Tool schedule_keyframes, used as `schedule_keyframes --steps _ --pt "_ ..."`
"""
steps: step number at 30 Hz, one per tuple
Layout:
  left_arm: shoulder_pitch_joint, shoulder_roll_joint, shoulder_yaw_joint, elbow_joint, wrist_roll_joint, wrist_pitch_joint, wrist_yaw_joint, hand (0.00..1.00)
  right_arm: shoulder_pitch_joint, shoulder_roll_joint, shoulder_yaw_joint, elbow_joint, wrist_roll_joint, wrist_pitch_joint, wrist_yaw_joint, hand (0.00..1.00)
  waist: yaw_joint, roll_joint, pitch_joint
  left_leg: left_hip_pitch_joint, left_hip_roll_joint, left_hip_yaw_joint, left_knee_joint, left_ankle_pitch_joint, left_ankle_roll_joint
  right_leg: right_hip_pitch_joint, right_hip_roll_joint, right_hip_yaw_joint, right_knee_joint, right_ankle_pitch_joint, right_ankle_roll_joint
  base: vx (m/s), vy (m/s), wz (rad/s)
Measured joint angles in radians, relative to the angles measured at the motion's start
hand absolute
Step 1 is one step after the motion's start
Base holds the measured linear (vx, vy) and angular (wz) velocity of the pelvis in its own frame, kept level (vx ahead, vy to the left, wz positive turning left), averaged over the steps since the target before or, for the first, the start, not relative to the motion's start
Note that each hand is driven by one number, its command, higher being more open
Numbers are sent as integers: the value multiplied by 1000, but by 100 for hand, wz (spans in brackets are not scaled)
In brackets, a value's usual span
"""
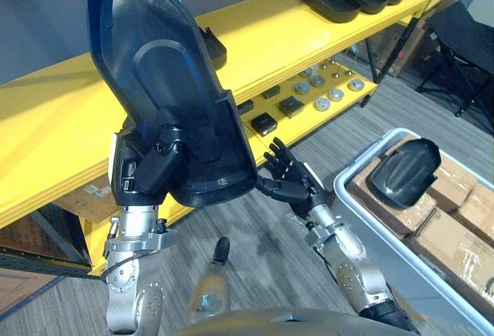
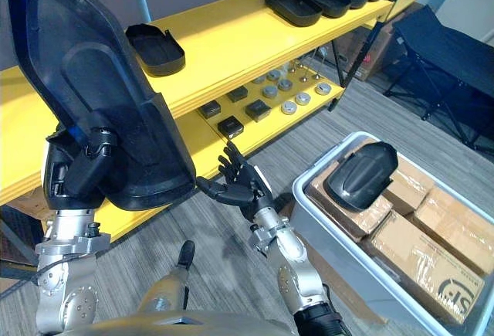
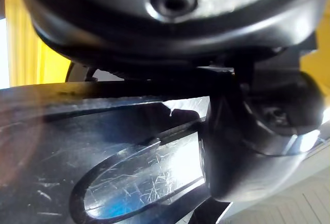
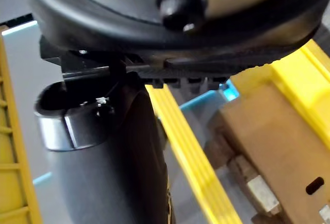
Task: Walk over and take three plastic housings, then place them on the shelf
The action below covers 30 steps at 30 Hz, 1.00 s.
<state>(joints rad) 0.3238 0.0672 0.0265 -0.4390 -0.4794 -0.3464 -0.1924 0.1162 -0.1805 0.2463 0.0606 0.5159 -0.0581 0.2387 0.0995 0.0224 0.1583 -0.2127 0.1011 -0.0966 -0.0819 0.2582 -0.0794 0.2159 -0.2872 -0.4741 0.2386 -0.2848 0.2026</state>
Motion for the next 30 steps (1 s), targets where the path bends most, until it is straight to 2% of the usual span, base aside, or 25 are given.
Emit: schedule_keyframes --steps 1,2,3,6,7,11,13,14,15,16,17,18,19,20,21,22,25,27,28,29,30 --pt "-10 7 -1 0 -1 -2 -3 0 8 -2 -3 0 0 0 0 100 -7 -27 25 -73 -6 58 167 -70 17 -11 -16 -6 0 6 -6 -102 30 9" --pt "-9 8 -1 -1 -3 -5 -4 0 7 -2 -5 0 0 0 0 100 1 -18 34 -89 -6 71 274 -75 15 -13 -15 3 4 9 -2 -91 44 -2" --pt "-7 12 0 0 -5 -6 -3 0 7 4 -8 0 1 -1 -2 100 4 -7 44 -107 -1 82 333 -124 4 -13 -9 15 13 11 2 -77 51 -23" --pt "8 6 3 1 -12 -6 28 0 -1 17 -2 -1 0 -19 -6 100 12 -19 73 -140 3 87 436 -187 -1 -15 -15 30 31 11 4 -18 57 -18" --pt "18 4 19 1 -23 -6 40 0 -23 33 -1 -1 0 -22 -13 100 20 -13 98 -154 12 98 508 -232 3 -15 -21 48 50 5 9 1 86 -25" --pt "44 -11 63 1 -22 -6 51 0 -36 59 -2 -21 0 -57 -27 100 43 -4 116 -201 17 107 653 -334 13 -3 -31 65 65 -21 14 31 173 -12" --pt "46 -12 113 1 -22 -6 52 0 -44 67 1 -36 0 -79 -29 100 67 -10 124 -230 18 107 757 -403 30 10 -40 70 68 -36 -3 66 186 -8" --pt "48 -12 135 -1 -22 -6 52 0 -45 71 2 -36 0 -90 -31 100 79 -12 125 -237 17 112 804 -440 38 27 -46 72 63 -45 -22 113 217 -14" --pt "47 -11 166 -4 -22 -6 53 0 -45 76 1 -37 -1 -98 -36 100 91 -30 124 -234 7 136 847 -494 48 56 -63 72 42 -36 -54 194 276 -4" --pt "45 -16 187 -5 -23 -5 62 0 -50 74 2 -38 -3 -109 -41 100 91 -34 119 -235 -5 136 866 -527 61 41 -76 85 94 23 -110 227 316 3" --pt "45 -17 198 -5 -23 -5 64 0 -53 74 2 -38 -5 -120 -44 100 91 -35 117 -234 -10 136 864 -534 70 7 -88 100 148 70 -118 265 387 18" --pt "46 -10 218 -5 -22 -5 67 0 -55 77 1 -40 -23 -149 -47 100 91 -41 107 -230 -24 135 843 -544 87 -59 -111 123 249 161 -154 291 407 18" --pt "44 -3 233 -5 -21 -5 77 0 -62 80 1 -43 -32 -168 -49 100 89 -47 102 -218 -33 131 820 -546 101 -112 -122 152 333 208 -155 304 366 26" --pt "42 0 243 -5 -21 -4 93 0 -74 88 2 -45 -41 -188 -50 100 86 -48 101 -195 -48 126 792 -542 121 -153 -111 177 422 197 -140 335 269 28" --pt "44 -2 248 -5 -22 -4 103 0 -85 92 2 -49 -41 -208 -50 100 86 -46 102 -156 -63 121 754 -534 140 -181 -97 187 485 162 -132 398 267 41" --pt "46 -2 254 -6 -31 -4 105 0 -106 93 1 -78 -40 -222 -51 100 86 -39 99 -75 -91 111 672 -514 144 -208 -63 172 516 107 -125 330 218 37" --pt "29 7 259 -31 -62 -4 105 0 -193 61 -5 -143 -41 -275 -51 100 69 -19 74 17 -140 60 539 -477 150 -303 8 178 422 45 -139 331 171 71" --pt "-25 32 243 -25 -68 -6 103 0 -248 23 -42 -196 -39 -312 -47 100 38 0 54 36 -183 -26 502 -464 150 -382 68 299 320 41 -129 257 34 152" --pt "-73 54 227 -5 -68 -7 97 0 -258 8 -80 -234 -38 -332 -44 100 19 6 52 59 -218 -94 496 -461 151 -409 99 421 274 50 -114 329 -63 205" --pt "-105 70 217 20 -69 -7 93 0 -257 0 -110 -259 -36 -341 -39 100 0 6 52 96 -244 -156 493 -464 144 -411 116 515 251 63 -92 421 -157 201" --pt "-113 72 216 30 -69 -7 88 0 -255 -6 -123 -268 -33 -342 -34 100 -6 4 50 117 -252 -183 487 -468 138 -409 116 539 242 70 -82 442 -262 182"
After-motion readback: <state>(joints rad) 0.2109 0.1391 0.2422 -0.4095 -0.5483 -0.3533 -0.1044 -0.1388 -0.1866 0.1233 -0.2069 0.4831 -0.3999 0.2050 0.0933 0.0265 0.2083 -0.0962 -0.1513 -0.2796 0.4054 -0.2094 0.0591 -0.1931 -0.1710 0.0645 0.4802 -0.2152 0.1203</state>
